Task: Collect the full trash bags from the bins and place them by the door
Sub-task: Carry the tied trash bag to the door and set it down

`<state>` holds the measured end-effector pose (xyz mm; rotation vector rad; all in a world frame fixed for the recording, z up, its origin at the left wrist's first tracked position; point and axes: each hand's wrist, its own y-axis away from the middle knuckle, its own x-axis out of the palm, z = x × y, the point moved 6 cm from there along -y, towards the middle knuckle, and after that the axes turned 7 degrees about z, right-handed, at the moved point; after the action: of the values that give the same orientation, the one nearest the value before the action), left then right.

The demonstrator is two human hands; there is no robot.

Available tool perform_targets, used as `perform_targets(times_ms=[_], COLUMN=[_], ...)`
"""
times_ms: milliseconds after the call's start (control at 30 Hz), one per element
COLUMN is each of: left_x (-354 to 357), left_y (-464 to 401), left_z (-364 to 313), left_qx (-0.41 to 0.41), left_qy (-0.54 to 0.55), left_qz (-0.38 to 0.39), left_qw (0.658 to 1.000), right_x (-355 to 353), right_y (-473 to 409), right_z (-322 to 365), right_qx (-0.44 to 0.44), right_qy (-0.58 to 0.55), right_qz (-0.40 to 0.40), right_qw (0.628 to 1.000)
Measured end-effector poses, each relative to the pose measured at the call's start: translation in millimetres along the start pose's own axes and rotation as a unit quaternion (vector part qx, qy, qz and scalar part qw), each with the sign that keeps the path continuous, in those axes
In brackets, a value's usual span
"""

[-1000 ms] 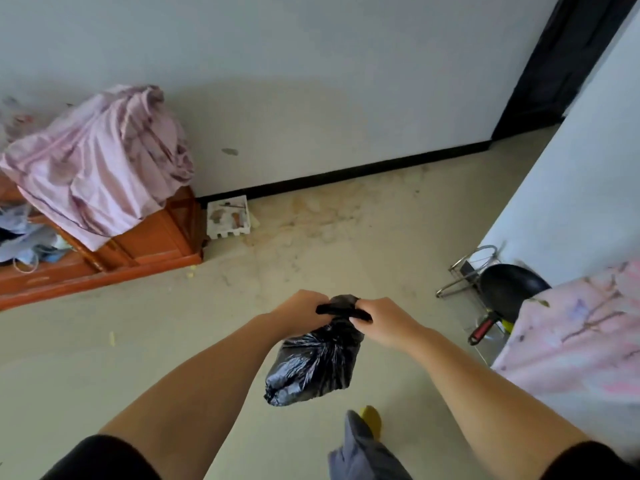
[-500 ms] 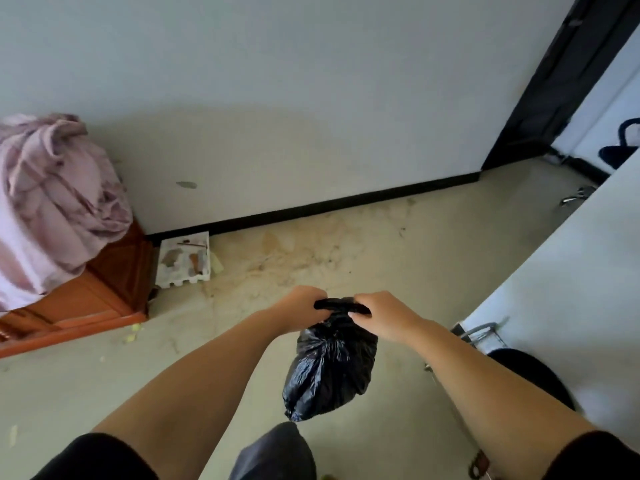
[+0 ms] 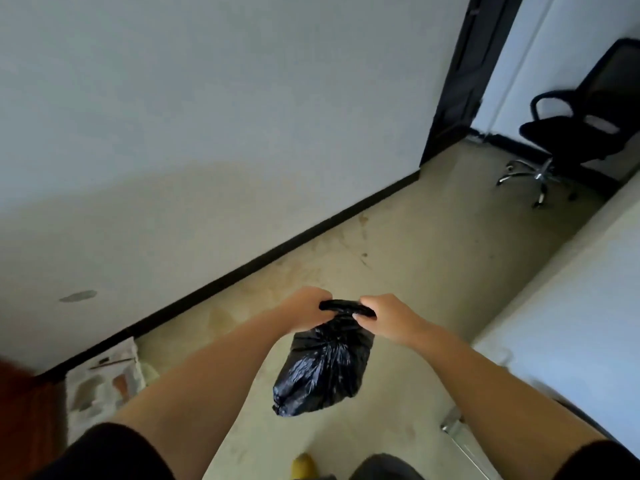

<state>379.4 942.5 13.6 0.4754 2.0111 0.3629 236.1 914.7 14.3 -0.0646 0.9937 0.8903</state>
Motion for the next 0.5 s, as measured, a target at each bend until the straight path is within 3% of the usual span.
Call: perform_targets(times_ms=[200, 500], left_x=[-67.6, -161.7], left_y=[-103.5, -307.2], left_z=[-10.4, -39.6], left_qx=[0.058, 0.075], left_qy=[-0.050, -0.055], left_qz=[0.033, 0.040], left_qw=[0.997, 0.995], right_x=[-67.4, -205.6], right_y=[-75.9, -199.7], right_z=[-48.0, -153.1], right_qx=[0.052, 0.073], right_qy=[-0.027, -0.014], right_qz=[-0.030, -0.052], right_qw=[0.998, 0.996])
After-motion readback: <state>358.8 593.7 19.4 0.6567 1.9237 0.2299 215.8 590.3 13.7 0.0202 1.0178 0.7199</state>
